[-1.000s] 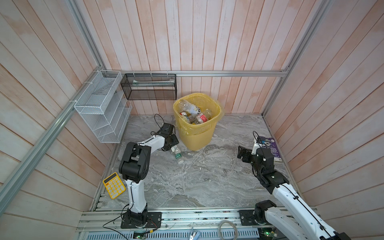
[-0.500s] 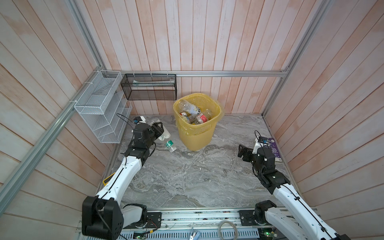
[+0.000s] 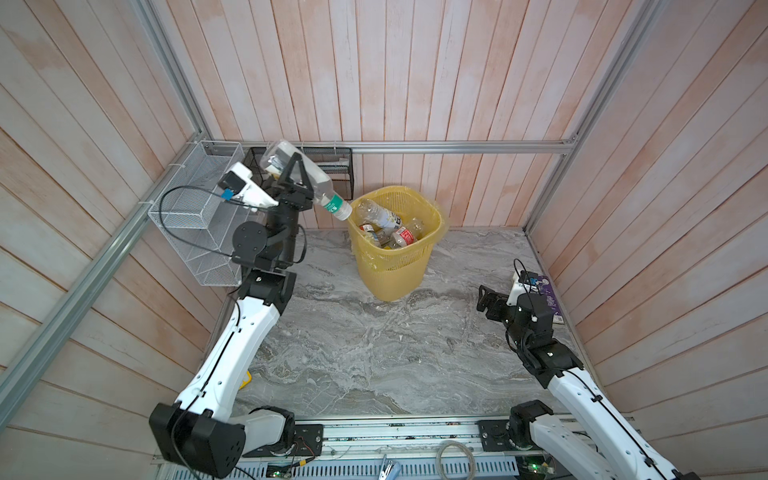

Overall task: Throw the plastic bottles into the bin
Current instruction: 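Lift the crane-labelled bottle with the left gripper over the bin, then open the left gripper to drop the crane-labelled bottle into the bin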

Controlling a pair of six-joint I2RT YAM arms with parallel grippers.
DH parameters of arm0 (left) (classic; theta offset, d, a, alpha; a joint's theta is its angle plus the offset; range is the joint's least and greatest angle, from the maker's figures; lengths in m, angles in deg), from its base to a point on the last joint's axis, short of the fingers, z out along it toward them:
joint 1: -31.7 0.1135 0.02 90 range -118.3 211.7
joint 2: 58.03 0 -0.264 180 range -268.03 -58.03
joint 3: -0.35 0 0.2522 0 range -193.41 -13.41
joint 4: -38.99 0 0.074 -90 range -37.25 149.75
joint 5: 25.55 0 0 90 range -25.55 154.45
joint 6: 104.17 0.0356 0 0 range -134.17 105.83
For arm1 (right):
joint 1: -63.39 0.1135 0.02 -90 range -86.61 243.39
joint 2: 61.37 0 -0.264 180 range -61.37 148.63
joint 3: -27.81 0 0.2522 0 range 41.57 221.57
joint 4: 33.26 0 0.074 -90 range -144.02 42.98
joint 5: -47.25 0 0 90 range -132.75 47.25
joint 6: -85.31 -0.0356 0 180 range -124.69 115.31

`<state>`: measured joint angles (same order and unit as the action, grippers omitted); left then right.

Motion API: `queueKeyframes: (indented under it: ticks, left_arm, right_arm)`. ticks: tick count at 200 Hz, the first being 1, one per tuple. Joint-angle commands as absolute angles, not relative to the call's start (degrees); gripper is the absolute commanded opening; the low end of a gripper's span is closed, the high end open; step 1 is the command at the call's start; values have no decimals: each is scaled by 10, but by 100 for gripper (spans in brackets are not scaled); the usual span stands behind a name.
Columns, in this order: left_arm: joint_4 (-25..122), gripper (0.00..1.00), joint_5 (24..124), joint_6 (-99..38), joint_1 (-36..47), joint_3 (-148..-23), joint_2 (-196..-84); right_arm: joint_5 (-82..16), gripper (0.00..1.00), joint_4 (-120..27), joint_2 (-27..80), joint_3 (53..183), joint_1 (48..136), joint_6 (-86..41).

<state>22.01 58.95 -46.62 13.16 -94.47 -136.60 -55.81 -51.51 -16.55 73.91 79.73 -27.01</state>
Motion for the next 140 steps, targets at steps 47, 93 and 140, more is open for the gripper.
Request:
queueKeyframes:
  ticks: [47,93,140]
  left_arm:
    - [462,100,645,-434,83,-1190,-1586]
    - [430,100,632,-421,82,-1124,-1518]
    - [411,100,610,-402,82,-1002,-1436]
  right_arm:
    - [-568,95,-536,-190,765,795,-256]
    - [-572,96,-537,-197,754,794,-261]
    - [-586,95,-533,-180,754,794,-255]
